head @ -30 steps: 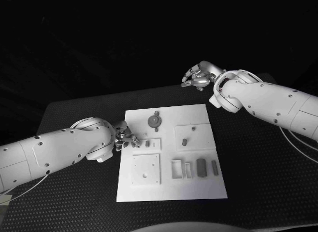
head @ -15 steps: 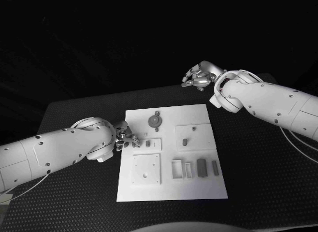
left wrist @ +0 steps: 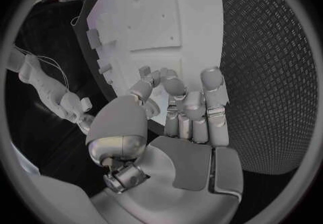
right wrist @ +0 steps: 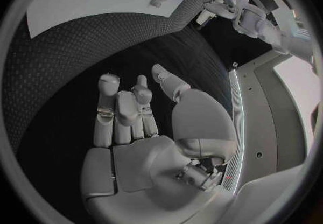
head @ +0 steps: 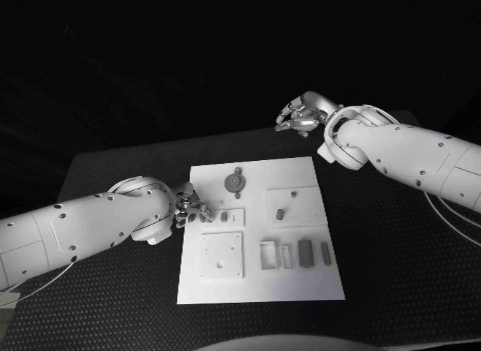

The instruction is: Assemble the parts on the task board

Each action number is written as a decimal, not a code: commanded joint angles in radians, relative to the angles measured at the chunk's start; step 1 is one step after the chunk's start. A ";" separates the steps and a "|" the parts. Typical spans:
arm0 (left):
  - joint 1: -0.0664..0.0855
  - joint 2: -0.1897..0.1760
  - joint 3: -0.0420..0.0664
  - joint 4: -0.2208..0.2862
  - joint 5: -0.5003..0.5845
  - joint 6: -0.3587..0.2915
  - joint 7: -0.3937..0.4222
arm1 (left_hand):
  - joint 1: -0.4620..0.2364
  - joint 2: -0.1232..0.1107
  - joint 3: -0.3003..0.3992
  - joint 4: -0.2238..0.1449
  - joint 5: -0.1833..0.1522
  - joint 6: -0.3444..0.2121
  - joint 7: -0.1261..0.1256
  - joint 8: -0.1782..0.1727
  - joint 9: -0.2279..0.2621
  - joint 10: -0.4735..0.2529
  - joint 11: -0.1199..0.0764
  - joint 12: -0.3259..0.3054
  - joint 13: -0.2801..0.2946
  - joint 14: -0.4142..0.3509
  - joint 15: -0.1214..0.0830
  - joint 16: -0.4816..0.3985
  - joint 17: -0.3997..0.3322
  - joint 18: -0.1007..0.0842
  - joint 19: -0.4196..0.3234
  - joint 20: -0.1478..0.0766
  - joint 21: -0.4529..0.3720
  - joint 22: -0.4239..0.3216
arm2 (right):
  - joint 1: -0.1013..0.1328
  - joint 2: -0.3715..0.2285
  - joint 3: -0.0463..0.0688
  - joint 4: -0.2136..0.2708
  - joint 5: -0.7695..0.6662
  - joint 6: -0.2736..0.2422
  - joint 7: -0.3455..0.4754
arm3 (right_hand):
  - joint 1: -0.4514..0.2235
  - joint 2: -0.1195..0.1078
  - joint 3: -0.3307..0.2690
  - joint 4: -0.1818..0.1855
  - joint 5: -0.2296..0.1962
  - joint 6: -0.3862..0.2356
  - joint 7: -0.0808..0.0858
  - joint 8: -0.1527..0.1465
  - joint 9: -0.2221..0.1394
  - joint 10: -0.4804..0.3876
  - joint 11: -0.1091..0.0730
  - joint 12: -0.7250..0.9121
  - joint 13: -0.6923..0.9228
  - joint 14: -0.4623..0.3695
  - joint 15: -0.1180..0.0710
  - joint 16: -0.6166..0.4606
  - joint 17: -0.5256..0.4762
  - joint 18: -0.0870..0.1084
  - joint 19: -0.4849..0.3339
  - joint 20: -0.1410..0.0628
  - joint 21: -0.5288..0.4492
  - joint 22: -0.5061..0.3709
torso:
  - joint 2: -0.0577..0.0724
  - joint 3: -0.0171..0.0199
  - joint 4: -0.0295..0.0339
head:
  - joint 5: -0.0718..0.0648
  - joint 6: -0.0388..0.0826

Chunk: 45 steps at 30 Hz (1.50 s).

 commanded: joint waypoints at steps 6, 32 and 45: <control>-0.006 0.001 -0.005 0.000 0.015 0.029 -0.019 | 0.070 0.074 0.037 -0.027 0.007 0.004 0.002 -0.001 0.003 0.007 0.002 0.001 0.000 0.005 -0.011 0.001 0.001 0.010 0.006 0.001 0.003 0.019 | 0.000 0.000 0.000 0.001 0.000 0.007 0.009 | -0.007 0.001 0.001 0.002 -0.003 0.002 0.010 -0.006 0.001 -0.001 -0.001 0.000 -0.002 -0.003 -0.006 -0.005 0.001 0.027 0.000 -0.004 -0.004 0.019 | 0.000 0.0004 0.0208 | -0.002 0.002; -0.005 0.003 -0.005 -0.001 0.027 -0.012 -0.011 | -0.074 -0.051 0.001 0.127 -0.210 -0.005 0.002 -0.020 0.011 -0.002 0.001 -0.006 0.005 0.002 -0.014 -0.012 -0.002 0.021 -0.001 -0.006 -0.011 0.016 | 0.000 -0.001 0.000 0.002 0.000 0.008 0.010 | -0.007 0.001 0.001 0.002 -0.003 0.002 0.010 -0.006 0.002 -0.001 -0.001 0.000 -0.002 -0.003 -0.006 -0.005 0.001 0.027 0.000 -0.004 -0.005 0.019 | 0.000 -0.0001 0.0210 | -0.002 -0.003; -0.005 0.004 -0.001 0.001 0.033 -0.041 0.001 | -0.065 -0.045 0.007 0.129 -0.210 -0.001 0.000 -0.019 0.012 0.001 -0.001 -0.004 0.007 0.004 -0.015 -0.010 0.000 0.022 0.002 -0.007 -0.009 0.017 | 0.000 -0.001 0.000 0.001 0.000 0.009 0.009 | -0.007 0.001 0.001 0.002 -0.003 0.002 0.010 -0.006 0.002 -0.001 -0.001 0.000 -0.002 -0.003 -0.006 -0.005 0.001 0.027 0.000 -0.004 -0.005 0.019 | -0.001 0.0004 0.0206 | -0.004 -0.003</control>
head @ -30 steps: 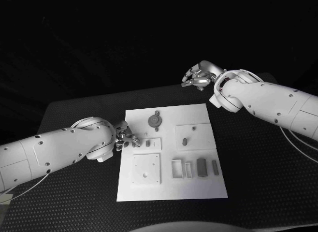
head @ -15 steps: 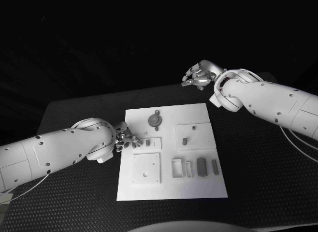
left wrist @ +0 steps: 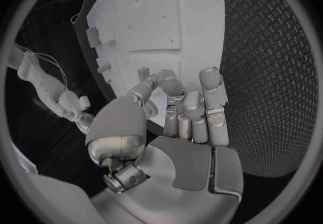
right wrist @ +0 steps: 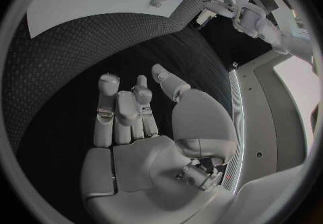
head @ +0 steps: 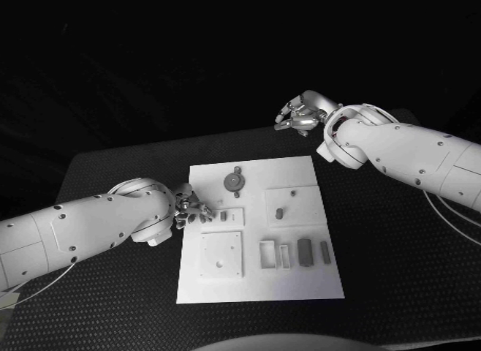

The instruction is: Assemble the parts on the task board

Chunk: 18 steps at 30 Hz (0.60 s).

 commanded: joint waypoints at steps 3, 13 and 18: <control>0.000 0.003 0.002 0.002 0.019 -0.021 0.012 | 0.025 0.012 0.002 -0.008 0.012 -0.001 -0.002 -0.005 0.003 -0.001 -0.002 -0.004 0.002 0.002 -0.006 -0.002 0.002 0.008 0.003 -0.006 -0.003 0.018 | 0.000 0.001 0.000 -0.001 0.000 0.009 0.009 | -0.007 0.001 0.001 0.002 -0.003 0.004 0.009 -0.006 0.001 -0.001 -0.001 0.000 -0.001 -0.003 -0.006 -0.005 0.002 0.027 0.001 -0.007 -0.005 0.019 | 0.000 0.0006 0.0205 | -0.002 0.001; 0.000 0.002 0.003 0.005 0.020 -0.011 0.017 | 0.017 0.000 -0.008 -0.007 0.018 0.000 -0.002 -0.006 0.004 0.000 -0.002 -0.004 0.003 0.002 -0.006 -0.002 0.002 0.007 0.002 -0.005 -0.003 0.018 | -0.001 0.003 0.000 -0.003 0.000 0.010 0.010 | -0.007 0.001 0.001 0.002 -0.003 0.004 0.009 -0.006 0.001 -0.001 -0.001 0.000 -0.001 -0.003 -0.006 -0.005 0.002 0.027 0.001 -0.007 -0.005 0.019 | 0.000 0.0000 0.0212 | -0.003 0.001; 0.001 0.002 0.003 0.005 0.020 0.013 0.013 | 0.023 -0.005 -0.007 -0.011 0.018 0.001 -0.003 -0.006 0.005 0.000 -0.002 -0.004 0.003 0.002 -0.006 -0.002 0.003 0.008 0.003 -0.006 -0.003 0.018 | -0.001 0.003 0.000 -0.003 0.000 0.011 0.009 | -0.007 0.002 0.001 0.002 -0.003 0.004 0.009 -0.006 0.002 -0.001 -0.001 0.000 -0.001 -0.003 -0.006 -0.005 0.002 0.027 0.001 -0.007 -0.005 0.019 | 0.000 -0.0006 0.0218 | -0.003 0.000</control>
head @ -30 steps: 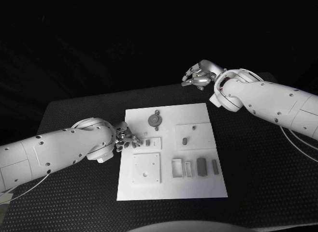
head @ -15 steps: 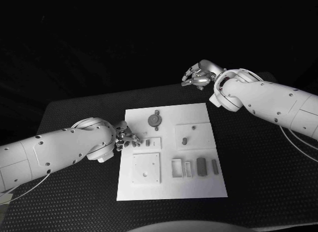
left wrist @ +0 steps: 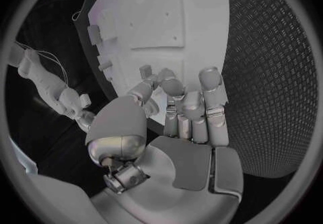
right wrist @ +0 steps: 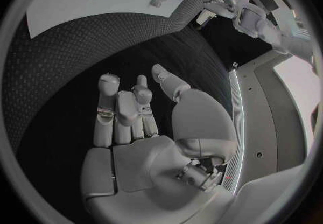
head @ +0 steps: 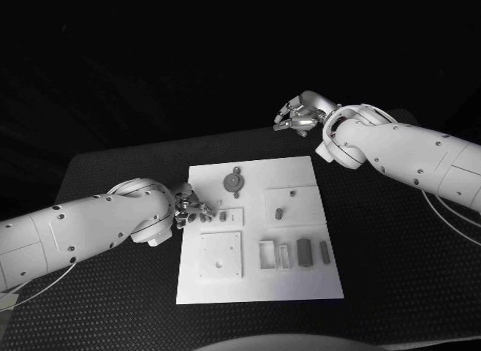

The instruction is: Assemble the parts on the task board

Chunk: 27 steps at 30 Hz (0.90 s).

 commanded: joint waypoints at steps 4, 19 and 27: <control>0.001 0.002 0.000 0.003 0.006 0.032 0.007 | 0.005 -0.006 -0.004 -0.005 0.006 0.002 -0.001 -0.006 0.001 -0.001 -0.002 -0.004 0.002 0.002 -0.007 -0.002 0.002 0.008 0.002 -0.006 -0.003 0.018 | -0.001 0.000 0.000 0.000 0.000 0.013 0.010 | -0.007 0.002 0.001 0.002 -0.003 0.002 0.010 -0.006 0.002 -0.001 -0.001 0.000 -0.001 -0.001 -0.004 -0.005 0.001 0.027 -0.002 -0.006 -0.005 0.019 | 0.000 -0.0009 0.0220 | 0.000 -0.002; 0.001 0.001 0.000 0.001 -0.056 0.025 0.009 | 0.023 -0.001 -0.004 -0.024 0.011 0.002 0.001 -0.010 0.003 -0.001 -0.001 -0.006 0.003 0.000 -0.005 -0.002 0.003 0.006 0.001 -0.004 -0.003 0.018 | -0.001 -0.001 0.000 0.000 0.000 0.013 0.010 | -0.008 0.002 0.001 0.002 -0.003 0.002 0.010 -0.006 0.002 -0.001 -0.001 0.000 -0.001 -0.001 -0.004 -0.005 0.001 0.027 -0.002 -0.006 -0.005 0.019 | 0.001 -0.0019 0.0219 | 0.003 -0.002; 0.001 -0.002 0.000 -0.004 -0.065 0.013 0.009 | 0.022 -0.003 -0.004 -0.022 0.011 0.002 0.001 -0.010 0.003 -0.001 -0.001 -0.006 0.003 0.000 -0.005 -0.003 0.003 0.007 0.001 -0.004 -0.003 0.018 | -0.002 0.000 0.000 0.000 0.000 0.013 0.010 | -0.008 0.002 0.001 0.002 -0.003 0.002 0.010 -0.006 0.002 -0.001 -0.001 0.000 -0.001 -0.001 -0.004 -0.005 0.001 0.027 -0.002 -0.006 -0.005 0.019 | 0.000 -0.0007 0.0211 | 0.003 -0.002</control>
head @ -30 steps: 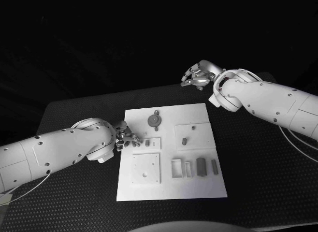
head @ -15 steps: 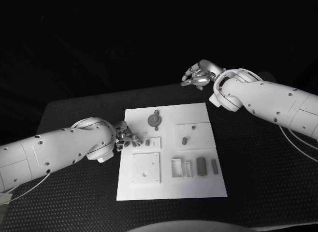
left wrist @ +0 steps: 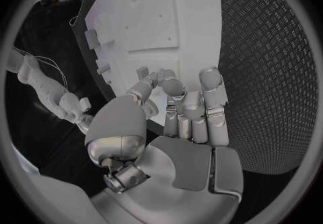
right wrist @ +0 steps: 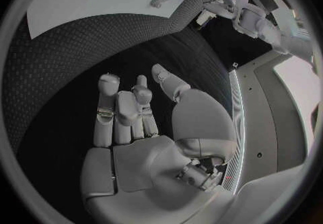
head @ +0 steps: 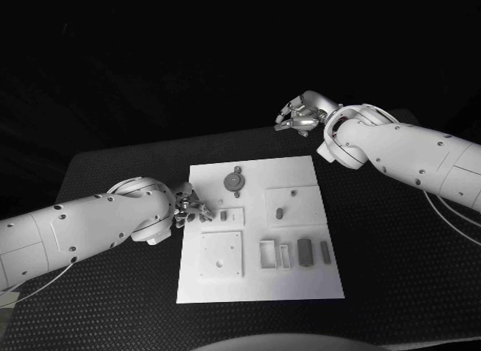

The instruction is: Assemble the parts on the task board

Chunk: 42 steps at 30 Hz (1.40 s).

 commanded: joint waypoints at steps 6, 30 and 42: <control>0.000 -0.001 0.001 -0.001 -0.023 -0.002 0.010 | 0.002 -0.007 -0.003 0.001 0.004 0.004 0.003 -0.006 0.002 0.000 -0.001 -0.005 0.002 0.001 -0.009 -0.002 0.002 0.012 0.002 -0.005 -0.003 0.018 | -0.001 0.000 0.000 0.000 0.000 0.010 0.009 | -0.008 0.002 0.001 0.002 -0.003 0.004 0.008 -0.006 0.002 -0.001 -0.001 0.000 -0.001 -0.001 -0.004 -0.005 0.002 0.027 0.000 -0.008 -0.005 0.019 | 0.000 0.0013 0.0205 | 0.000 -0.001; 0.000 0.002 0.000 0.007 0.002 0.004 0.009 | -0.031 -0.065 0.004 0.061 -0.068 0.003 0.002 -0.012 0.004 -0.002 -0.002 -0.006 0.006 0.000 -0.010 -0.003 0.004 0.015 0.003 -0.006 -0.006 0.017 | -0.002 -0.001 0.000 0.000 0.000 0.010 0.009 | -0.008 0.002 0.000 0.002 -0.003 0.004 0.008 -0.007 0.002 -0.001 -0.001 0.000 -0.001 -0.001 -0.004 -0.005 0.002 0.027 0.000 -0.008 -0.005 0.019 | 0.000 0.0015 0.0209 | -0.002 -0.001; 0.000 0.001 0.000 0.011 0.002 0.003 0.010 | -0.032 -0.089 0.013 0.084 -0.077 0.004 0.002 -0.013 0.006 -0.002 -0.003 -0.006 0.008 0.000 -0.011 -0.003 0.005 0.015 0.004 -0.006 -0.007 0.017 | -0.002 0.000 0.000 0.000 0.000 0.011 0.010 | -0.009 0.002 0.000 0.002 -0.003 0.004 0.008 -0.007 0.002 -0.001 -0.001 0.000 -0.001 -0.001 -0.004 -0.005 0.002 0.027 0.000 -0.008 -0.005 0.019 | 0.000 0.0008 0.0208 | -0.002 -0.003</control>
